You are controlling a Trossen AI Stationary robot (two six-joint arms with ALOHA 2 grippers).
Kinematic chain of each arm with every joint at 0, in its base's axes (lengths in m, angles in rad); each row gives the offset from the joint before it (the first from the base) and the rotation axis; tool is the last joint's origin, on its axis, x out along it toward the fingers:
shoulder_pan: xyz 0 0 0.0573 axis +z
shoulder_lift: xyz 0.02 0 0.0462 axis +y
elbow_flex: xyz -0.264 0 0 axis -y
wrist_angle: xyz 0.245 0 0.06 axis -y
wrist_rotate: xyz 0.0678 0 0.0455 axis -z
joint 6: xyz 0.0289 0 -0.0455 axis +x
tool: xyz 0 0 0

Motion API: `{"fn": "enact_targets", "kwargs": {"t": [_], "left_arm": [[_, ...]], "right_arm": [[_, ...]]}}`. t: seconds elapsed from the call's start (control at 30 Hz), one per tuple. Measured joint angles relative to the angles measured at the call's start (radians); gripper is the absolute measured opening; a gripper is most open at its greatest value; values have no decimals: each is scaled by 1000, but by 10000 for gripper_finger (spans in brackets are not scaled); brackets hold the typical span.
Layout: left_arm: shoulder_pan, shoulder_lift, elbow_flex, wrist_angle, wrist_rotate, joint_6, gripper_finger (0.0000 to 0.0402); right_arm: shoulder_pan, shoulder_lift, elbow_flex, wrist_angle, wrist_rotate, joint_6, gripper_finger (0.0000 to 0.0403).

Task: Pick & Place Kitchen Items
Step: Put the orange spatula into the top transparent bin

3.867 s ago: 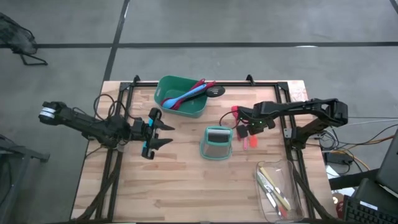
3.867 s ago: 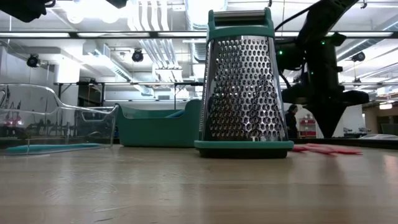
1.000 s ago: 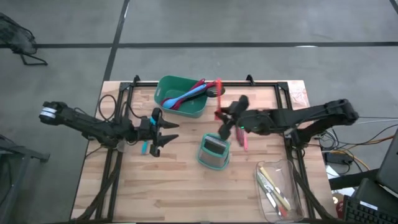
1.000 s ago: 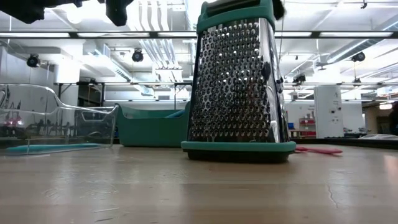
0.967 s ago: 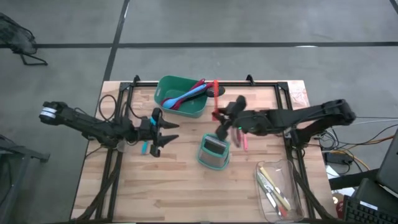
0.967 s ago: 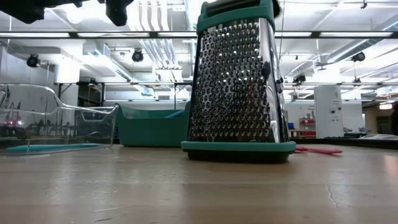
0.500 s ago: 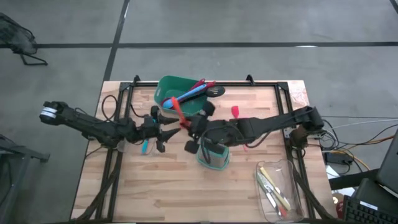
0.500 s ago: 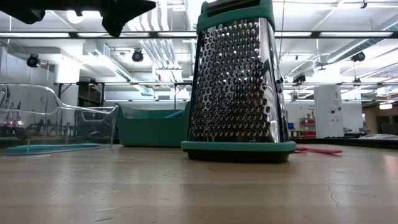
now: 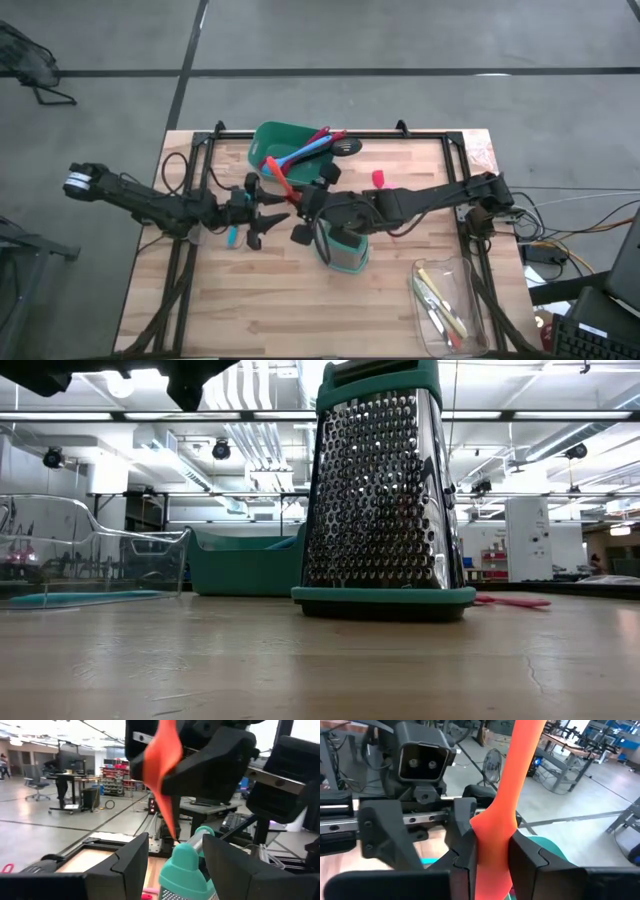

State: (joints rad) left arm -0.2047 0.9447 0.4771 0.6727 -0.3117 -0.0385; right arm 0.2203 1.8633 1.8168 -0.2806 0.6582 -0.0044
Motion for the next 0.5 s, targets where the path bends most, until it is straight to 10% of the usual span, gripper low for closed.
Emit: {"fn": "enact_targets", "kwargs": {"t": [0.5], "left_arm": [[0,2,5,-2,38,-23,188]], "right_arm": [[-5,48,-18,67,-31,12,72]]}}
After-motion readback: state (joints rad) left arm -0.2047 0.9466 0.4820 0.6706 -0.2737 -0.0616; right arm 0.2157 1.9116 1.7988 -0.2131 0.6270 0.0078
